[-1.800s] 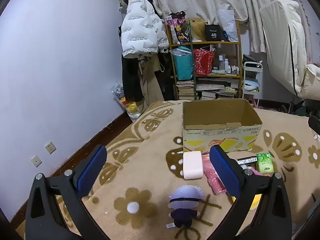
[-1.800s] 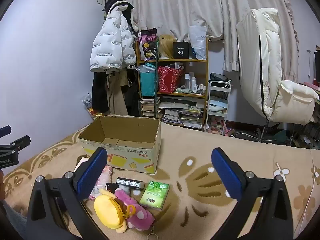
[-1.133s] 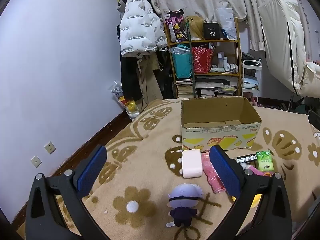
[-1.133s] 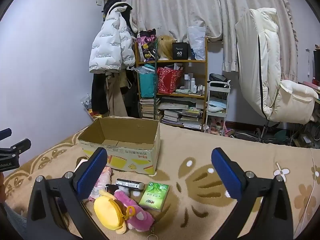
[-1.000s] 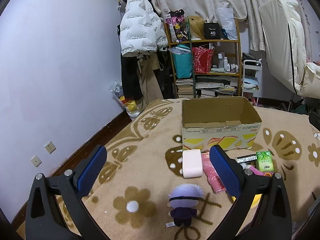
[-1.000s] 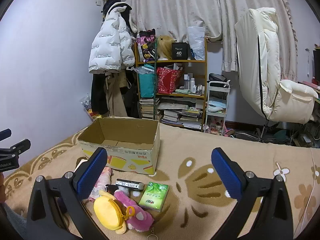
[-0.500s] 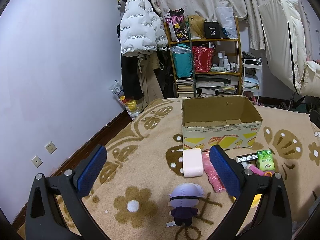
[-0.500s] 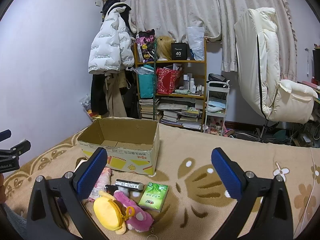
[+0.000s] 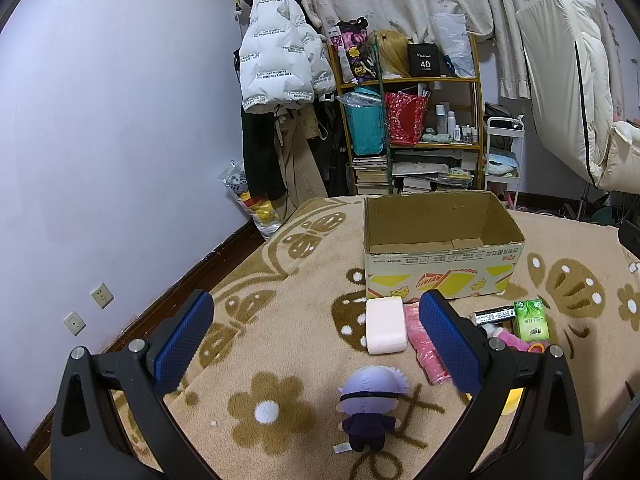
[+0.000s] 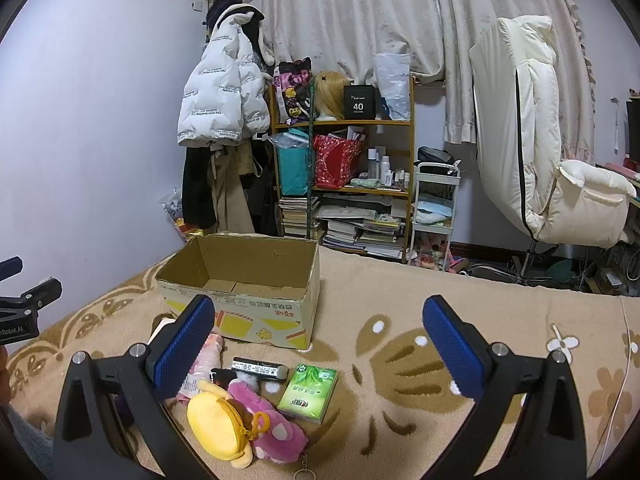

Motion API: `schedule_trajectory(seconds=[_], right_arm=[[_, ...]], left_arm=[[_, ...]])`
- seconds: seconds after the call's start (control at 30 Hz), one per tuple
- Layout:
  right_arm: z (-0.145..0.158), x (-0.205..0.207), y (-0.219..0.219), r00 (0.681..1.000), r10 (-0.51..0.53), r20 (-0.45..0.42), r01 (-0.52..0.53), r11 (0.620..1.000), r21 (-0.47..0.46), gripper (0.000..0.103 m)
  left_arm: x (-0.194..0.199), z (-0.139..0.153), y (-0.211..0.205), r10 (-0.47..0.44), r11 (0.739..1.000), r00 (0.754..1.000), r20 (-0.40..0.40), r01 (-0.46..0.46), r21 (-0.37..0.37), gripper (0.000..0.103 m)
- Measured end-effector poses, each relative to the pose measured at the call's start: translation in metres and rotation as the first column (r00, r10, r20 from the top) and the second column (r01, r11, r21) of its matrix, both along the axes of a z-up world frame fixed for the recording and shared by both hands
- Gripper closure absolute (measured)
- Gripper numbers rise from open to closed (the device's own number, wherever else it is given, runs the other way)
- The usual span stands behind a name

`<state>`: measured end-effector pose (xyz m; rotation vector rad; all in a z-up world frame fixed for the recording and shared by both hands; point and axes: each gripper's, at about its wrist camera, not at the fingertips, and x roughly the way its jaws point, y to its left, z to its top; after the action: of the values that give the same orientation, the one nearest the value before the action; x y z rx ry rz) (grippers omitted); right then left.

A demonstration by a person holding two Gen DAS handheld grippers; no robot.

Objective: Organize soft objects

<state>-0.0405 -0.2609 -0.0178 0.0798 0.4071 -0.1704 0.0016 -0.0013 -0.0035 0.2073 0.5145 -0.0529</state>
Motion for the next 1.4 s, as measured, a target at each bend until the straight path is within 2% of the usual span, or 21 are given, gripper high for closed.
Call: schedule_trajectory(seconds=[1.4], right_arm=[[-0.0020,0.0013,0.0001,1.000,-0.002,0.000,0.002,1.000,0.002,0.000]], left_arm=[[0.0014,-0.0021,0.0021,-0.005,1.000,1.000,0.000,0.005,0.006,0.001]])
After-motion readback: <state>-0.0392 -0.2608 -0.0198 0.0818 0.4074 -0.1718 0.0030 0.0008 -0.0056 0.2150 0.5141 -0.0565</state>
